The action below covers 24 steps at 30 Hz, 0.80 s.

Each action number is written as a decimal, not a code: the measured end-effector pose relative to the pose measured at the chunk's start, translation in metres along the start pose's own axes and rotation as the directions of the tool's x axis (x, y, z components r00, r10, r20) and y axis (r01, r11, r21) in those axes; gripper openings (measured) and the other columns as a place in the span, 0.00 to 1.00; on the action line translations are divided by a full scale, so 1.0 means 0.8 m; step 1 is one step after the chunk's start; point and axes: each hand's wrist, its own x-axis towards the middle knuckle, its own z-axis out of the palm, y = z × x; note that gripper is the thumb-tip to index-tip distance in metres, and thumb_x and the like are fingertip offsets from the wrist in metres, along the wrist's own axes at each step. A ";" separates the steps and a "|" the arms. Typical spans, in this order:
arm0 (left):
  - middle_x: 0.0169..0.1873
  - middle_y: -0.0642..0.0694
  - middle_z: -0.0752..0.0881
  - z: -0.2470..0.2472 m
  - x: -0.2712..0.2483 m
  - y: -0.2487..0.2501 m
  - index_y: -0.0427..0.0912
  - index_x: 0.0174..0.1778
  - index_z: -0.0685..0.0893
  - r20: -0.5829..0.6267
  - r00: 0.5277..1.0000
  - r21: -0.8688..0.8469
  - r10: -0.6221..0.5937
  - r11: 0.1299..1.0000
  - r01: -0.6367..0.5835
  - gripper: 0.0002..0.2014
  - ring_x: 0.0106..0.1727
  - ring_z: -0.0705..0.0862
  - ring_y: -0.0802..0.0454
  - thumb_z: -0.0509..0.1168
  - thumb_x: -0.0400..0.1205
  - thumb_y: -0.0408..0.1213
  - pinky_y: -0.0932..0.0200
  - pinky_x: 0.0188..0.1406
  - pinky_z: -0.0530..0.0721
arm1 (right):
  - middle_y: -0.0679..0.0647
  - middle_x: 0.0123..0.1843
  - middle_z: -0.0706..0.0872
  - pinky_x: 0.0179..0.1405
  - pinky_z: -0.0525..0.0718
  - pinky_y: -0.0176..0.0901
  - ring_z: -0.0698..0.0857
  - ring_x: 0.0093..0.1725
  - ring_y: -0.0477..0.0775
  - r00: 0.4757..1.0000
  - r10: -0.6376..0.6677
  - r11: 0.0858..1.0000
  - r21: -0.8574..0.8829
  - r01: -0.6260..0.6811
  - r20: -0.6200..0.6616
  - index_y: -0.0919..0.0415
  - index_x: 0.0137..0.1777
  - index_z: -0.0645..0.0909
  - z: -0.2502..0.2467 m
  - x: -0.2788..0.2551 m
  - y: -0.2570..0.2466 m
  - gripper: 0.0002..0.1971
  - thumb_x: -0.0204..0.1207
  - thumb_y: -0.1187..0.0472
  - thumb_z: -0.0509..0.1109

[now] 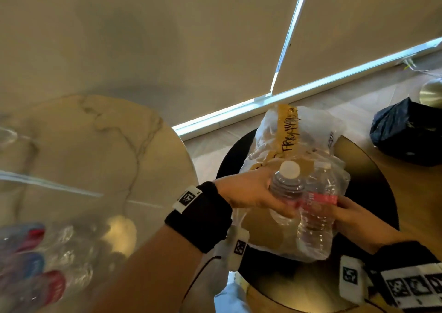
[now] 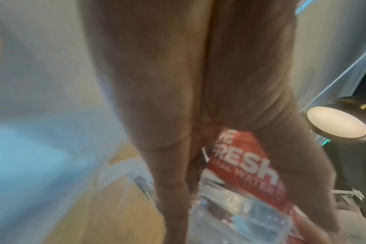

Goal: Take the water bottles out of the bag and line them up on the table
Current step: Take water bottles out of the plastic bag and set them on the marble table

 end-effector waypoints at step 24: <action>0.45 0.51 0.87 -0.013 -0.320 -0.213 0.36 0.61 0.80 -0.934 0.224 -0.305 -0.278 0.947 -0.097 0.27 0.42 0.85 0.58 0.83 0.69 0.29 0.77 0.37 0.81 | 0.46 0.55 0.90 0.61 0.87 0.60 0.89 0.55 0.50 0.937 -0.337 0.875 -0.338 0.346 0.088 0.48 0.63 0.80 0.425 0.075 0.000 0.32 0.58 0.47 0.86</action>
